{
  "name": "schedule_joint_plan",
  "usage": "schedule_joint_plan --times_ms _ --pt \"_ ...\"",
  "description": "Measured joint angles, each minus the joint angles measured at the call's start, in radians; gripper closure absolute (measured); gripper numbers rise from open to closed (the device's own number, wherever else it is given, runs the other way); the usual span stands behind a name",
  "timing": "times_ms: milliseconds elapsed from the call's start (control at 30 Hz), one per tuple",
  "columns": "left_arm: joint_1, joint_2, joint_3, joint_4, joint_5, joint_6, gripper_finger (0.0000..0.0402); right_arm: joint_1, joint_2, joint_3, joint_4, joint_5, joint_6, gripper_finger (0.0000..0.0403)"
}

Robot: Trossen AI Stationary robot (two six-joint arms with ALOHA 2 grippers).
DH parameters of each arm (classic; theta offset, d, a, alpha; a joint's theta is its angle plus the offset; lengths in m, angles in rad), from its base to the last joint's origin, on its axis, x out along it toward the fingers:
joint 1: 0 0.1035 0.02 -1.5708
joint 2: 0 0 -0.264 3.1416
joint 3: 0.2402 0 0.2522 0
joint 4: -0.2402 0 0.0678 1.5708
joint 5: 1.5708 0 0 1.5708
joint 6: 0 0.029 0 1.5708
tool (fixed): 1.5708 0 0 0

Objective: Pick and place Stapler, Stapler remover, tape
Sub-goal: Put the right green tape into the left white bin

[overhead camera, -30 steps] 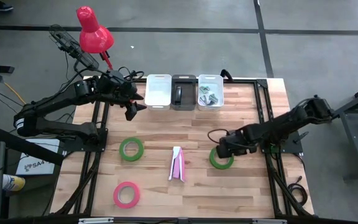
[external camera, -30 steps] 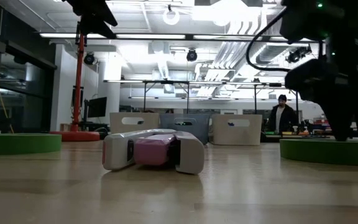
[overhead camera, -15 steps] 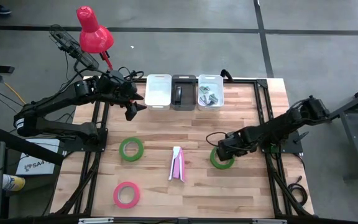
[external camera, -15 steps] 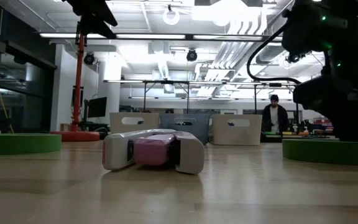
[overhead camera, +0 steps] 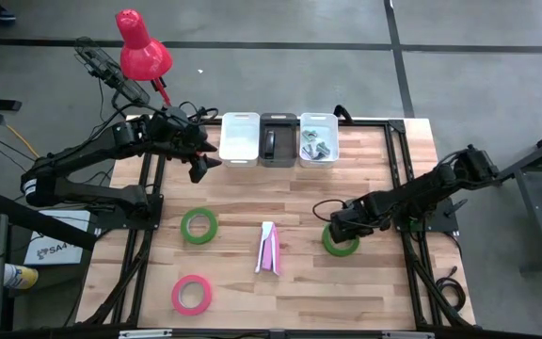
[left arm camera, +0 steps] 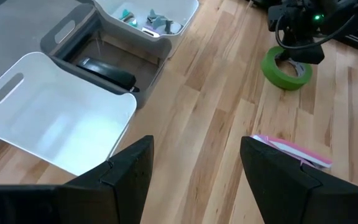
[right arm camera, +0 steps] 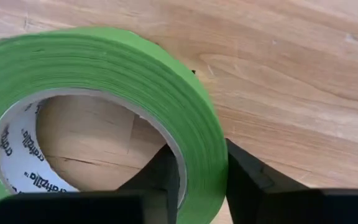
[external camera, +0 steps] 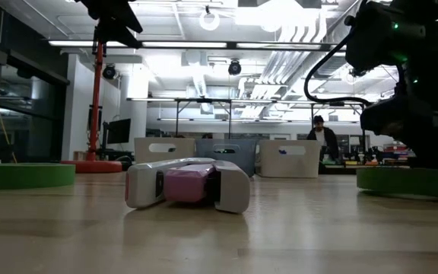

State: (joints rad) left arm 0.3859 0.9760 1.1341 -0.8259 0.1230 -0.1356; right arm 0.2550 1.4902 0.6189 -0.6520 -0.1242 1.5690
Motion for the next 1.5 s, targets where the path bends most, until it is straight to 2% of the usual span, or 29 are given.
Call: schedule_joint_plan --times_ms 267,433,700,967,1167,1367,1500 --pt "0.0 0.0 0.0 0.002 0.0 0.0 0.0166 -0.007 -0.003 0.051 -0.048 0.059 -0.048 0.0323" --pt "0.0 -0.001 0.0 0.023 0.0 0.0 0.0166 -0.027 -0.033 0.129 -0.132 0.241 -0.064 0.0324" --pt "0.0 -0.001 0.0 0.033 0.0 -0.001 0.0166 -0.099 -0.042 0.268 -0.24 0.354 -0.238 0.0324" --pt "0.0 0.001 0.0 0.12 0.0 -0.004 0.0166 -0.245 -0.043 0.472 -0.299 0.452 -0.542 0.0324" --pt "0.0 0.003 0.0 0.195 0.046 -0.003 0.0166 -0.381 -0.044 0.641 -0.239 0.528 -0.851 0.0324" --pt "0.0 0.003 0.0 0.322 0.114 -0.026 0.0166 -0.51 -0.045 0.764 -0.056 0.47 -1.223 0.0324" --pt "0.0 0.006 0.0 0.442 0.131 -0.047 0.0166 -0.588 -0.046 0.812 0.066 0.373 -1.393 0.0324"
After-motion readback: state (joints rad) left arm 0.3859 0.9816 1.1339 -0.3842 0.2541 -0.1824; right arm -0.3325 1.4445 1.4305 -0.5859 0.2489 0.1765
